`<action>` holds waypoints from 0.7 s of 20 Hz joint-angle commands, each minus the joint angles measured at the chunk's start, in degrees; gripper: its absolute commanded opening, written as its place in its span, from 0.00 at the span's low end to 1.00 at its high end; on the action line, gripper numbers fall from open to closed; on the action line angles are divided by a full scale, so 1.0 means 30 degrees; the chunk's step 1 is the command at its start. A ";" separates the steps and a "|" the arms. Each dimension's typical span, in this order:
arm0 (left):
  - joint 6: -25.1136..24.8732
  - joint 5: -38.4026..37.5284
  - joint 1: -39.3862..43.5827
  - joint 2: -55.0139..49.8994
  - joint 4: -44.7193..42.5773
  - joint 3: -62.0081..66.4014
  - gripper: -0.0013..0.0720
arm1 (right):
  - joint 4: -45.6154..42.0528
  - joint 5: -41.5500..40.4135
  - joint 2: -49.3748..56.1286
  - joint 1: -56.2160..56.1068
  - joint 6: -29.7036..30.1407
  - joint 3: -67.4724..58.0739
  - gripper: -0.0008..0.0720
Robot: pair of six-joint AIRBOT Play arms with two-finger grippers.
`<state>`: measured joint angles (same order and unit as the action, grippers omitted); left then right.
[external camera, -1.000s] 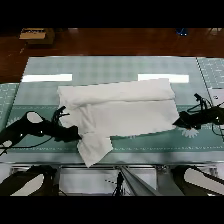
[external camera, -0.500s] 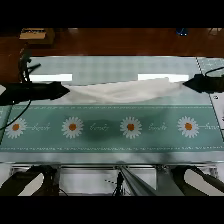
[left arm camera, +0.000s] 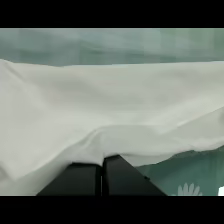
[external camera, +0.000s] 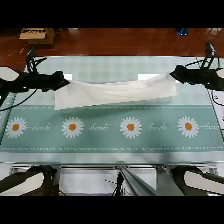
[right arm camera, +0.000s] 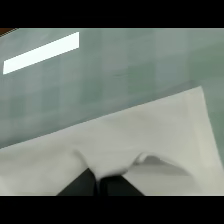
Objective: Fold the shirts.
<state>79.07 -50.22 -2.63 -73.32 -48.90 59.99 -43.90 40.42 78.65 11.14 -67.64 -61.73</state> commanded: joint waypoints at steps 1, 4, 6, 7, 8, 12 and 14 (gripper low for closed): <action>-0.0051 0.0160 -0.0845 -0.2659 0.0073 0.1800 0.04 | 0.0007 -0.2047 0.1530 -0.0313 -0.0452 -0.0022 0.06; -0.0073 -0.0874 -0.0896 -0.4874 0.0714 0.3206 0.04 | 0.0022 -0.2455 0.2251 -0.0612 -0.0444 -0.0022 0.06; -0.0211 -0.1501 -0.0896 -0.6295 0.1683 0.3789 0.05 | 0.0022 -0.2718 0.2637 -0.1005 -0.0444 -0.0022 0.06; -0.0211 -0.1494 -0.0896 -0.6717 0.1967 0.3854 0.05 | 0.0000 -0.2885 0.2798 -0.1217 -0.0437 -0.0022 0.06; -0.0211 -0.1494 -0.0896 -0.7045 0.2098 0.3847 0.04 | -0.0007 -0.3067 0.2929 -0.1413 -0.0437 -0.0015 0.06; -0.0772 -0.1807 -0.0962 -0.7533 0.1275 0.3840 0.05 | -0.0379 -0.3606 0.3315 -0.1690 -0.0437 -0.0015 0.06; -0.0772 -0.1974 -0.1239 -0.7526 0.1158 0.3847 0.14 | -0.0852 -0.3745 0.3308 -0.1690 -0.0444 -0.0015 0.06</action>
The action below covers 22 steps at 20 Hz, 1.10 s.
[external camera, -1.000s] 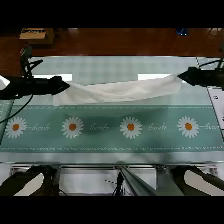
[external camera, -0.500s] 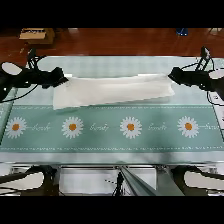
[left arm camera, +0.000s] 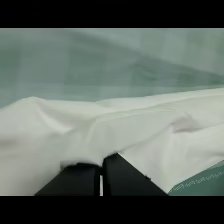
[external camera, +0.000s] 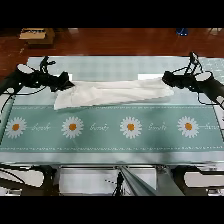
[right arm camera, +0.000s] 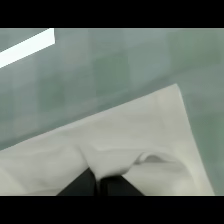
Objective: Fold the shirts.
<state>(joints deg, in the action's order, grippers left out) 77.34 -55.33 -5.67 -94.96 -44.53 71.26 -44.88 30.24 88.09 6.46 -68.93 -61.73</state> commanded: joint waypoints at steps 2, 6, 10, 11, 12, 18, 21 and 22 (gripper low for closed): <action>-0.0189 -0.0831 -0.0670 -0.0313 -0.0299 0.0087 0.52 | -0.0576 -0.0255 0.0160 -0.0044 -0.0015 -0.0015 0.06; -0.0204 -0.3672 -0.2120 -0.0262 -0.0372 0.0087 0.63 | -0.3286 0.0102 -0.0685 -0.0022 0.0168 -0.0022 0.52; -0.0772 -0.5464 -0.3315 0.0393 -0.0364 0.0087 0.63 | -0.9712 0.0619 -0.2018 0.0794 -0.3351 -0.0036 0.59; -0.0911 -0.5632 -0.3344 0.0554 -0.0364 0.0087 0.63 | -1.0615 0.1115 -0.1996 0.1348 -0.5253 -0.0036 0.74; -0.1137 -0.5690 -0.3308 0.0663 -0.0357 0.0087 0.63 | -1.0695 0.1800 -0.1880 0.1967 -0.6411 -0.0029 0.78; -0.1639 -0.5566 -0.2441 0.0678 -0.0299 0.0087 0.63 | -0.0488 0.4022 0.0452 0.4575 -0.3971 -0.0036 0.83; -0.1639 -0.5260 -0.1938 0.0678 -0.0291 0.0087 0.63 | 0.1814 0.4590 0.1749 0.4029 -0.3337 -0.0036 0.83; -0.1639 -0.5136 -0.1792 0.0678 -0.0291 0.0087 0.63 | 0.1960 0.4758 0.2113 0.3672 -0.3344 -0.0036 0.83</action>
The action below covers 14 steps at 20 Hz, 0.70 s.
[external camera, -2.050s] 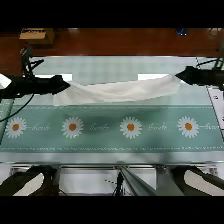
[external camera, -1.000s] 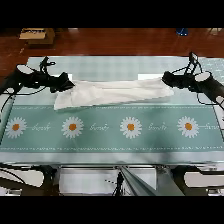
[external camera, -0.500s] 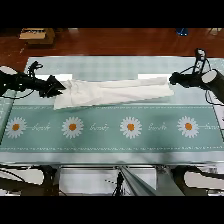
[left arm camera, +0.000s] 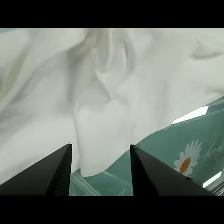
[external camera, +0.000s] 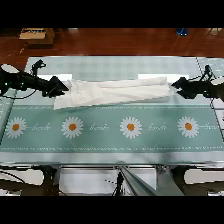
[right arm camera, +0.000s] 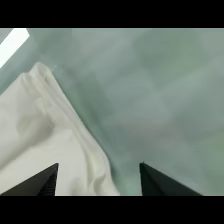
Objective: Fold the shirts.
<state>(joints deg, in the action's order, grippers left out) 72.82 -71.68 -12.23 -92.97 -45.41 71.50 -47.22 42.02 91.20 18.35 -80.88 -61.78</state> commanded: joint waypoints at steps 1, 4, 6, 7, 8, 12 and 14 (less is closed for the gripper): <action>-0.0124 0.0474 0.0517 0.0015 0.0051 0.0007 0.63 | 0.2769 0.0882 0.1362 -0.0678 0.0641 -0.0022 0.83; -0.0131 0.0750 0.0634 0.0015 0.1180 0.0007 0.62 | 0.3271 0.0707 0.1814 -0.1909 0.0984 -0.0022 0.49; -0.0131 0.0699 0.0627 0.0015 0.2047 0.0007 0.61 | 0.4291 0.0146 0.1661 -0.2266 0.1880 -0.0029 0.06; -0.0131 0.0656 0.0627 0.0015 0.2397 0.0007 0.53 | 0.4874 0.0386 0.1486 -0.2259 0.2761 -0.0109 0.06; -0.0138 0.0546 0.0634 0.0022 0.2761 0.0007 0.20 | 0.5064 0.0612 0.1071 -0.2208 0.3592 -0.0146 0.06; -0.1056 0.0204 0.1231 0.0015 0.5020 0.0007 0.05 | 0.3490 0.1574 -0.1938 -0.2208 0.4146 -0.0160 0.06; -0.1042 0.0255 0.2222 0.0015 0.5428 0.0000 0.05 | 0.2346 0.2506 -0.3577 -0.2208 0.4116 -0.0160 0.06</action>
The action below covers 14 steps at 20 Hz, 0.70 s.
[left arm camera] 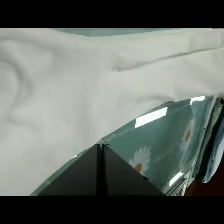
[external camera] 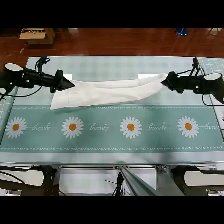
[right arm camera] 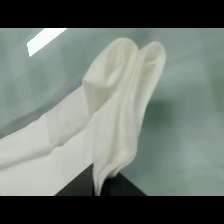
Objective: Fold the shirts.
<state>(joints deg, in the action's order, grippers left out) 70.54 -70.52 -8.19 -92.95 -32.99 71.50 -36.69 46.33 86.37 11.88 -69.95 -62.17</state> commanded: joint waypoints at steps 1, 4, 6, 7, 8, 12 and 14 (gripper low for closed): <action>-0.0284 -0.0124 0.1552 0.0007 0.1457 0.0000 0.05 | -0.1705 0.1581 -0.2681 -0.0066 0.0328 -0.0029 0.06; 0.0073 0.0452 0.3818 0.0007 0.2011 -0.0015 0.05 | -0.3002 0.3038 -0.4546 -0.0066 -0.0277 -0.0029 0.06; 0.0233 0.1239 0.5370 -0.0007 0.2025 -0.0044 0.05 | -0.3555 0.3898 -0.5574 -0.0066 -0.0641 -0.0029 0.06; 0.0240 0.1501 0.6113 -0.0044 0.2018 -0.0044 0.05 | -0.3738 0.4255 -0.6098 -0.0066 -0.0750 -0.0029 0.06; 0.0350 0.1690 0.6725 -0.0080 0.2018 -0.0044 0.05 | -0.3891 0.4554 -0.6572 -0.0066 -0.0918 -0.0029 0.06; 0.1100 0.2739 0.8480 -0.0415 0.2018 -0.0044 0.05 | -0.3978 0.5778 -0.8240 -0.0066 -0.1311 -0.0029 0.06; 0.1239 0.2739 0.9143 -0.0736 0.2018 -0.0044 0.05 | -0.3978 0.6528 -0.8845 -0.0066 -0.1486 -0.0029 0.06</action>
<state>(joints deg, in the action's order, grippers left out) 73.10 -63.81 15.86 -94.19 -26.98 71.40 -48.07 62.19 62.89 11.70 -73.17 -62.22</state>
